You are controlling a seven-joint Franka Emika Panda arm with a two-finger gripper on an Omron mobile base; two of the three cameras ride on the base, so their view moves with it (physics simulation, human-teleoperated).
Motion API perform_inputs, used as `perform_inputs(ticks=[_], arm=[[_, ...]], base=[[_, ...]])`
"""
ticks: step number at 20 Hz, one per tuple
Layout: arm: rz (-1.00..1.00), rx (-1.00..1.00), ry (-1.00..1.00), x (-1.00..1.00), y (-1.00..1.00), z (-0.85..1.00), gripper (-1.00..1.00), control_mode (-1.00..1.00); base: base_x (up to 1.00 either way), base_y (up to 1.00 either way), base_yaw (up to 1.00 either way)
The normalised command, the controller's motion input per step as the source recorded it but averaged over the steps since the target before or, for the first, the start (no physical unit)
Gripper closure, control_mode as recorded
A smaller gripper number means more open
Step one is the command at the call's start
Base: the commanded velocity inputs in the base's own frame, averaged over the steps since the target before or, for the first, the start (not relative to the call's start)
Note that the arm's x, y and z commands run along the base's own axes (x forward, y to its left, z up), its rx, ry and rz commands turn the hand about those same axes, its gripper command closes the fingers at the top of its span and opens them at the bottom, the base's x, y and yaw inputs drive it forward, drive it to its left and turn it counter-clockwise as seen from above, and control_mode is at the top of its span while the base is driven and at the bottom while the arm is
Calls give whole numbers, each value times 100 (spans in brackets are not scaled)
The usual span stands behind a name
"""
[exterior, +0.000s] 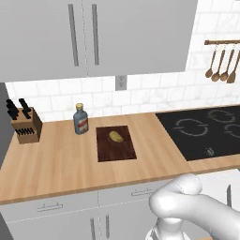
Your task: Place the appropriate cutting tool for cutting the potato skin on the cutting board.
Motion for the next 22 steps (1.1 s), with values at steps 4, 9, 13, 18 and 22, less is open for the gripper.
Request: perform_inputs(ticks=[4,9,13,18,22], arm=[[-6,-3,2,1,0,-38,-100,-100],[-3,-1,6,2,0,-27,-100,-100],[0,0,7,6,0,-17,-100,-100],[0,0,4,1,0,-25,-100,-100],[0,0,0,5,0,-34,-100,-100]], base=[[0,0,0],[0,0,0],[0,0,0],[0,0,0],[0,0,0]])
